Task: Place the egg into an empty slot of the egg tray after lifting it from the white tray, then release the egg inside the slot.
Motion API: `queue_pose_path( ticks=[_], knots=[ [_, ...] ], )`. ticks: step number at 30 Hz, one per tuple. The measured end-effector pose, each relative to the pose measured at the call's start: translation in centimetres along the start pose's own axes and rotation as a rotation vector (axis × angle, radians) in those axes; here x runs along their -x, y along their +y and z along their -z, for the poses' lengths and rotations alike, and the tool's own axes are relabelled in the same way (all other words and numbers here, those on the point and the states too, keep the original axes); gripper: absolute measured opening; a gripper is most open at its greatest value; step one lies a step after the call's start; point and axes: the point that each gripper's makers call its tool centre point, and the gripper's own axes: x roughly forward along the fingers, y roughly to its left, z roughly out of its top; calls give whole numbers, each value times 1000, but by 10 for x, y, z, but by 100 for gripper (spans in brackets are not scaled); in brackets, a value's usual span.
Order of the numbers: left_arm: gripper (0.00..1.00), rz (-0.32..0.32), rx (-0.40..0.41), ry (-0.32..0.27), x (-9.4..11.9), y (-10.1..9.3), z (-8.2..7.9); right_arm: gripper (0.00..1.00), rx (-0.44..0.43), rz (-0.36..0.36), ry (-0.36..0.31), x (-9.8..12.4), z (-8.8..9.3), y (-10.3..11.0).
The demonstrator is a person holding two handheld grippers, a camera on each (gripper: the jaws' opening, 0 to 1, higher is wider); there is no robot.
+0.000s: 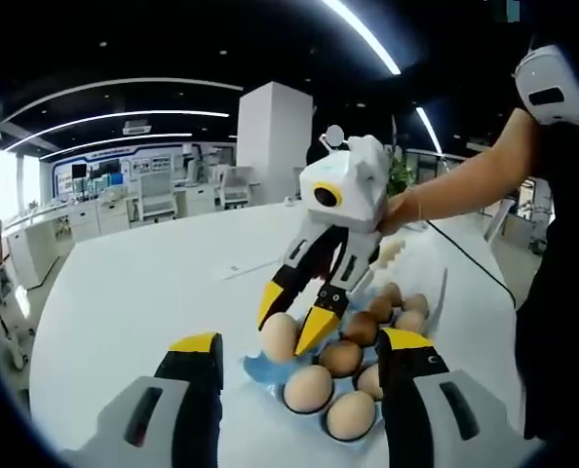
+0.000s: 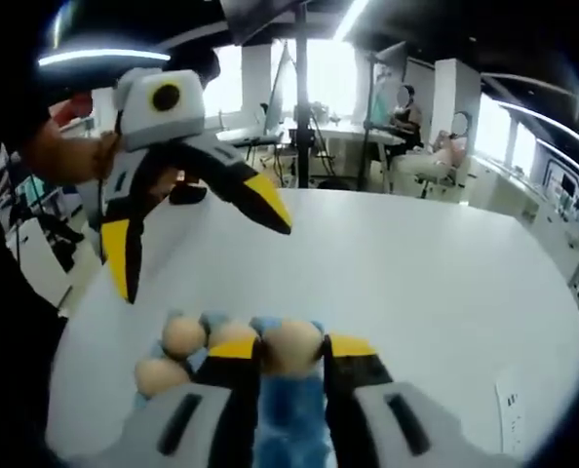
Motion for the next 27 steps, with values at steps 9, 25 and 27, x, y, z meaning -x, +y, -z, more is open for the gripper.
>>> queue_pose_path(
  ticks=[9, 25, 27],
  knots=[
    [65, -4, 4, 6, 1, 1, 2, 25, -11, -3, 16, -10, 7, -4],
    [65, -2, 7, 7, -1, 0, 2, 25, -44, -26, 41, -20, 16, -4],
    [65, -2, 9, 7, -1, 0, 2, 26, -76, -34, 37, -21, 16, -4]
  ],
)
